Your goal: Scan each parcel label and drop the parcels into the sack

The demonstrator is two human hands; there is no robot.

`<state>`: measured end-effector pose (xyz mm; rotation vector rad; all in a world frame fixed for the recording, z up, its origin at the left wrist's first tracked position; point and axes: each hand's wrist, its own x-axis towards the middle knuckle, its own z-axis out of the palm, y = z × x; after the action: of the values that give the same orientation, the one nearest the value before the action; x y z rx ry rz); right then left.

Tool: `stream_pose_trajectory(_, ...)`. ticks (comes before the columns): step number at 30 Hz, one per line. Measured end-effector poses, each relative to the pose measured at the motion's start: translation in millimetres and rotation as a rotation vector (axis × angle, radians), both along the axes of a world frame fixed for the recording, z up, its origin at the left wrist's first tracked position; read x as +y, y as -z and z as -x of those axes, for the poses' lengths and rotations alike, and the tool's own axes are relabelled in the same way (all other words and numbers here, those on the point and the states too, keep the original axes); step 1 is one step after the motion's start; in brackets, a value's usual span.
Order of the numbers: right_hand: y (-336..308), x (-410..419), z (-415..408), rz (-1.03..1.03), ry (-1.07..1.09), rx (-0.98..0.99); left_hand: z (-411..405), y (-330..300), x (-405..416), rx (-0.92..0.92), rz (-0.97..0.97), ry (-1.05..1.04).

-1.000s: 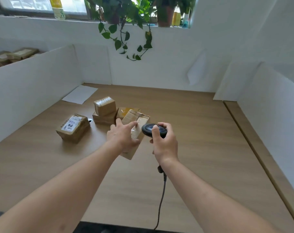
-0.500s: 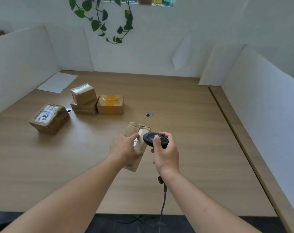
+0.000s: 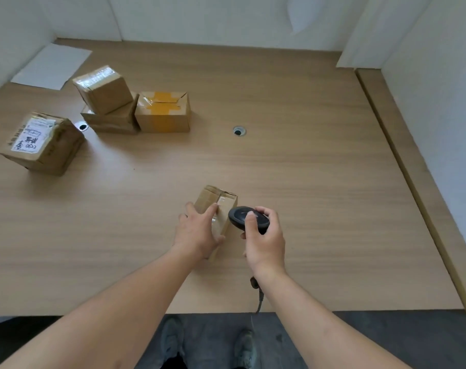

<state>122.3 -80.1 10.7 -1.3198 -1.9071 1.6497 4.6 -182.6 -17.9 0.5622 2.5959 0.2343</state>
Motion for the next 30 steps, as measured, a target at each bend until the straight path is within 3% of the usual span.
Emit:
stream_pose_trajectory(8, 12.0, -0.8, 2.2, 0.022, 0.016, -0.035, -2.9, 25.5, -9.1, 0.003, 0.010, 0.058)
stream_pose_trajectory(17, 14.8, -16.5, 0.5, 0.044, -0.002, -0.029, 34.7, 14.0, -58.0, -0.274, -0.301, -0.070)
stream_pose_trajectory(25, 18.6, -29.4, -3.2, 0.047, -0.041, -0.044, 39.6, 9.1, -78.2, 0.050, -0.244, -0.150)
stream_pose_trajectory(30, 20.0, -33.8, -9.5, 0.042, -0.051, -0.059, 34.4, 3.5, -80.3, 0.041, -0.026, -0.059)
